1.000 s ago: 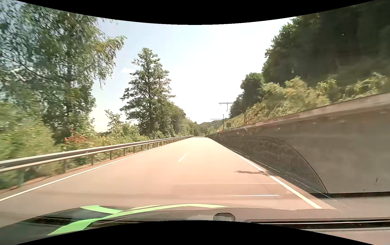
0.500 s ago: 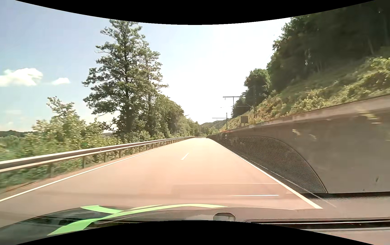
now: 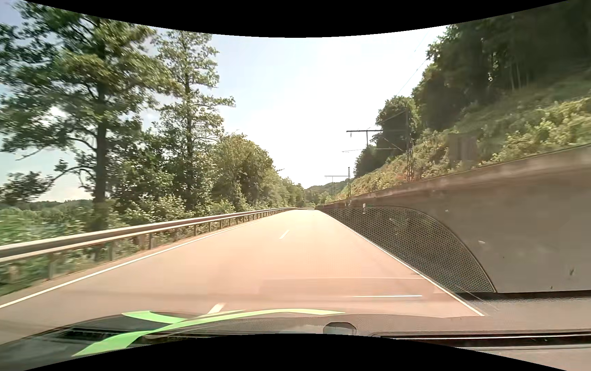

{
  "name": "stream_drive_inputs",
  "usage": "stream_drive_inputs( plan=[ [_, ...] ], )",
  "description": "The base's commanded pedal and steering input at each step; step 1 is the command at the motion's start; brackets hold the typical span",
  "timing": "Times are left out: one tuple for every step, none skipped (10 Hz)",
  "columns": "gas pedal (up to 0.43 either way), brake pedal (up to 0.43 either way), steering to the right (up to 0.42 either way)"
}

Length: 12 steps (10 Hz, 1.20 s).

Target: Follow the waypoints while adhering to traffic rules and regulations

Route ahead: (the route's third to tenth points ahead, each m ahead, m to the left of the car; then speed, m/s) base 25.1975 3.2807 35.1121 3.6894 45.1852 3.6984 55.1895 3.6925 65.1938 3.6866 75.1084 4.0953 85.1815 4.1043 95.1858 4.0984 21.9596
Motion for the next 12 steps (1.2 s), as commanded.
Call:
stream_drive_inputs(
  plan=[
    [0.28, 0.0, -0.007],
    [0.26, 0.0, -0.006],
    [0.248, 0.0, -0.005],
    [0.248, 0.0, -0.005],
    [0.268, 0.0, -0.005],
    [0.28, 0.0, -0.005],
    [0.287, 0.0, -0.005],
    [0.287, 0.0, -0.005],
    [0.287, 0.0, -0.004],
    [0.287, 0.0, -0.005],
    [0.28, 0.0, -0.005],
    [0.268, 0.0, -0.005]
  ],
)
